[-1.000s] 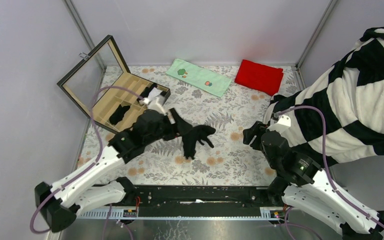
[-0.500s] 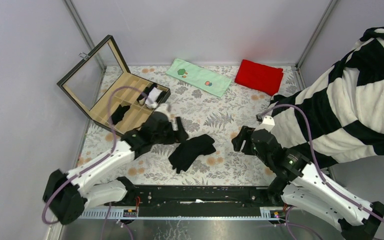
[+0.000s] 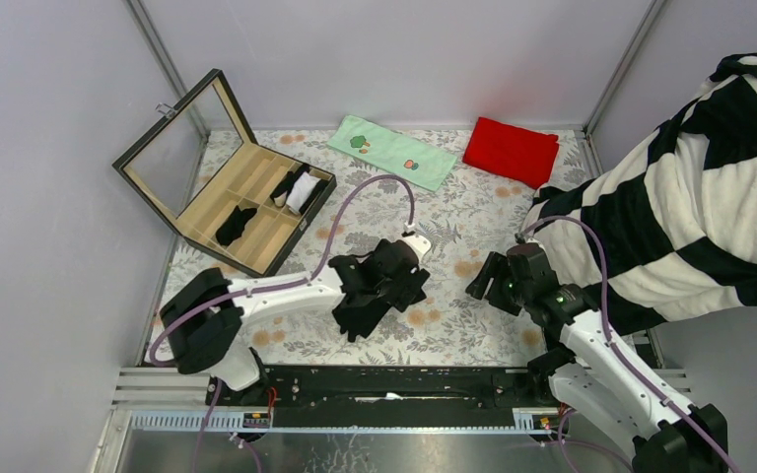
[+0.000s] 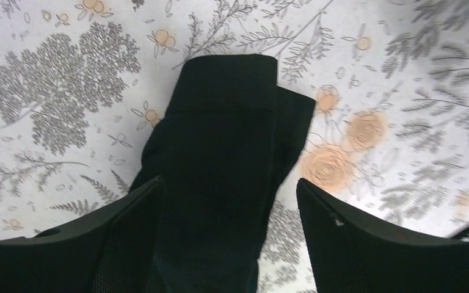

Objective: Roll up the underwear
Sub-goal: Move the underwear to the center of the board, then flatten out the underwear at the center of the board.

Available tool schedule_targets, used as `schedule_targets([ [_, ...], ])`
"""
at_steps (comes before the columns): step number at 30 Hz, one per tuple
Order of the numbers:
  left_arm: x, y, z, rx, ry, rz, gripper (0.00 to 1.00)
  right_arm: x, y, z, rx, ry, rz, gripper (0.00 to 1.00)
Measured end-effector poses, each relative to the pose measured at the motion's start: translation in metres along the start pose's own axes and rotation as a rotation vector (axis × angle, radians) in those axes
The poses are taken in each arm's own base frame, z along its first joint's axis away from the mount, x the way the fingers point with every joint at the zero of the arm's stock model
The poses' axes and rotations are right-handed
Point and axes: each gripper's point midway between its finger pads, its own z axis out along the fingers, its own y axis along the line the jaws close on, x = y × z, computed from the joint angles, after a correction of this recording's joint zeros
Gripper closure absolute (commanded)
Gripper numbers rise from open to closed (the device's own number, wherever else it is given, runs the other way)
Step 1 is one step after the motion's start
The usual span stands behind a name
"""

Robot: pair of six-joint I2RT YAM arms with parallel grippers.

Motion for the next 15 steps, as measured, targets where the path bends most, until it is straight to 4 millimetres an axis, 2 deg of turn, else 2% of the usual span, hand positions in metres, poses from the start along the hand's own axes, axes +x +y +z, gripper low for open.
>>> schedule_targets([
  [3, 0.003, 0.007, 0.013, -0.048, 0.023, 0.065, 0.2, 0.007, 0.004, 0.0, -0.038, 0.037, -0.001, 0.31],
  [7, 0.007, 0.015, 0.029, -0.106, 0.051, 0.133, 0.3, 0.01, 0.01, -0.003, -0.08, 0.044, -0.001, 0.31],
  [13, 0.01, 0.026, 0.044, -0.178, 0.071, 0.173, 0.58, 0.012, 0.016, -0.004, -0.125, 0.047, -0.002, 0.31],
  [15, 0.008, 0.028, 0.048, -0.195, 0.073, 0.183, 0.73, 0.015, 0.014, -0.004, -0.128, 0.052, -0.001, 0.31],
])
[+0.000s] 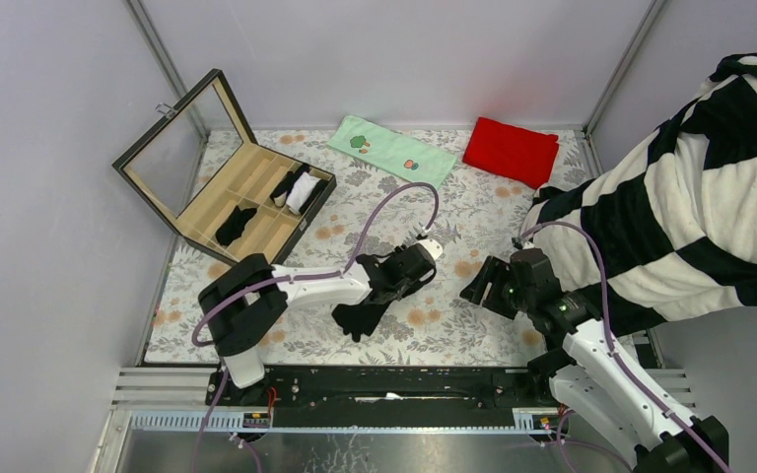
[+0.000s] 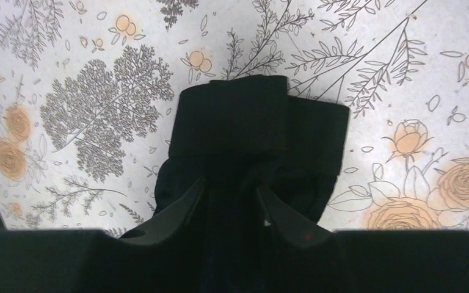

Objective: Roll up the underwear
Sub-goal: Flatten out the underwear at the center of the board.

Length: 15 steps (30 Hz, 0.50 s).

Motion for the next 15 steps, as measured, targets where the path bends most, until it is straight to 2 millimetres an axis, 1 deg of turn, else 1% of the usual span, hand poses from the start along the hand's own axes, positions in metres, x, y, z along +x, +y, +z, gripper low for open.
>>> schedule_targets([
  [5, -0.007, 0.003, 0.002, -0.026, -0.009, -0.007, 0.98, 0.003, -0.002, -0.001, -0.009, -0.005, -0.001, 0.3],
  [6, -0.01, 0.004, 0.0, -0.028, -0.016, -0.014, 1.0, 0.003, -0.002, -0.001, -0.012, -0.008, -0.002, 0.29],
  [9, -0.022, 0.007, -0.011, -0.024, -0.053, -0.043, 1.0, 0.003, 0.001, -0.004, -0.038, -0.015, -0.005, 0.28],
  [12, -0.045, 0.01, -0.039, 0.011, -0.13, -0.101, 1.0, 0.003, 0.008, -0.006, -0.079, -0.027, -0.001, 0.26],
  [15, -0.075, 0.017, -0.078, 0.058, -0.249, -0.185, 1.0, 0.001, 0.018, -0.002, -0.148, -0.042, 0.039, 0.26],
])
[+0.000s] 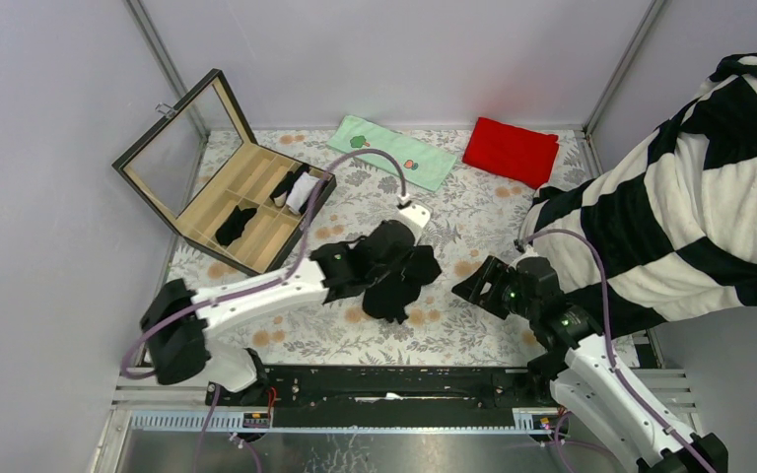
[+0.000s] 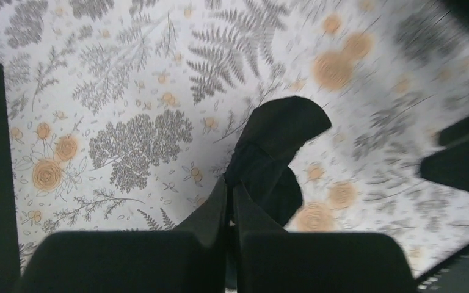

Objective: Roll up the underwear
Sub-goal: Flatten out the underwear at the center of the board.

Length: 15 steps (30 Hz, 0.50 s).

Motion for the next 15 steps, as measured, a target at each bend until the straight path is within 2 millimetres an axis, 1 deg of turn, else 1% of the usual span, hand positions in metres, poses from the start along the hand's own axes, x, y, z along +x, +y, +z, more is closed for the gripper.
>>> schedule_targets([
  [2, -0.02, 0.0, -0.019, 0.027, -0.065, -0.052, 1.0, 0.002, 0.005, 0.007, -0.053, -0.008, 0.052, 0.25],
  [5, -0.036, 0.0, -0.038, 0.059, -0.119, -0.106, 1.0, 0.006, 0.006, 0.02, -0.103, -0.011, 0.134, 0.24],
  [7, -0.041, -0.002, -0.045, 0.08, -0.135, -0.134, 1.0, 0.008, 0.005, 0.029, -0.123, -0.015, 0.176, 0.24],
  [10, -0.042, -0.006, -0.048, 0.109, -0.136, -0.153, 1.0, 0.006, 0.007, 0.039, -0.155, -0.028, 0.194, 0.23],
  [15, -0.045, -0.014, -0.056, 0.161, -0.141, -0.163, 1.0, -0.003, 0.031, 0.044, -0.309, -0.058, 0.117, 0.21],
])
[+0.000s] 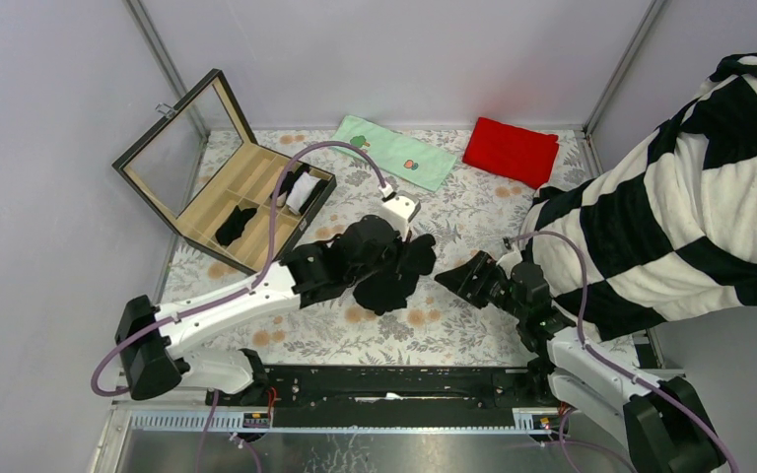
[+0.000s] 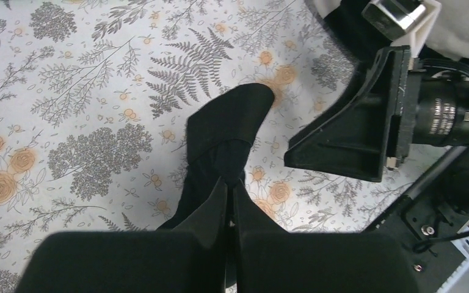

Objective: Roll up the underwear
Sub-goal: Flatten out the underwear at the center of the board.

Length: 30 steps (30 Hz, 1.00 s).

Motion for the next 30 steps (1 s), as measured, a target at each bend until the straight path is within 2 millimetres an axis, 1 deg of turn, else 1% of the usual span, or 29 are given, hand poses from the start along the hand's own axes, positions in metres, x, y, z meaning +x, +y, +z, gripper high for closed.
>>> schedule_targets([
  [5, -0.011, -0.007, -0.014, 0.051, -0.031, -0.01, 1.0, -0.003, 0.023, 0.003, -0.14, -0.005, -0.069, 0.18],
  [7, -0.017, -0.01, -0.022, 0.077, -0.051, -0.017, 1.0, -0.005, 0.033, 0.003, -0.191, -0.013, -0.092, 0.17],
  [12, -0.03, -0.016, -0.04, 0.123, -0.096, -0.033, 1.0, -0.011, 0.054, -0.001, -0.288, -0.041, -0.134, 0.19],
  [17, -0.041, -0.019, -0.053, 0.154, -0.135, -0.05, 1.0, -0.014, 0.069, -0.007, -0.351, -0.057, -0.164, 0.2],
  [23, -0.047, -0.022, -0.063, 0.184, -0.155, -0.062, 1.0, -0.012, 0.075, -0.008, -0.385, -0.045, -0.177, 0.18],
  [25, -0.049, -0.024, -0.066, 0.195, -0.162, -0.067, 1.0, -0.011, 0.076, -0.007, -0.394, -0.036, -0.174, 0.2],
  [30, -0.054, -0.026, -0.074, 0.217, -0.183, -0.074, 1.0, -0.01, 0.08, -0.006, -0.421, -0.023, -0.167, 0.32],
])
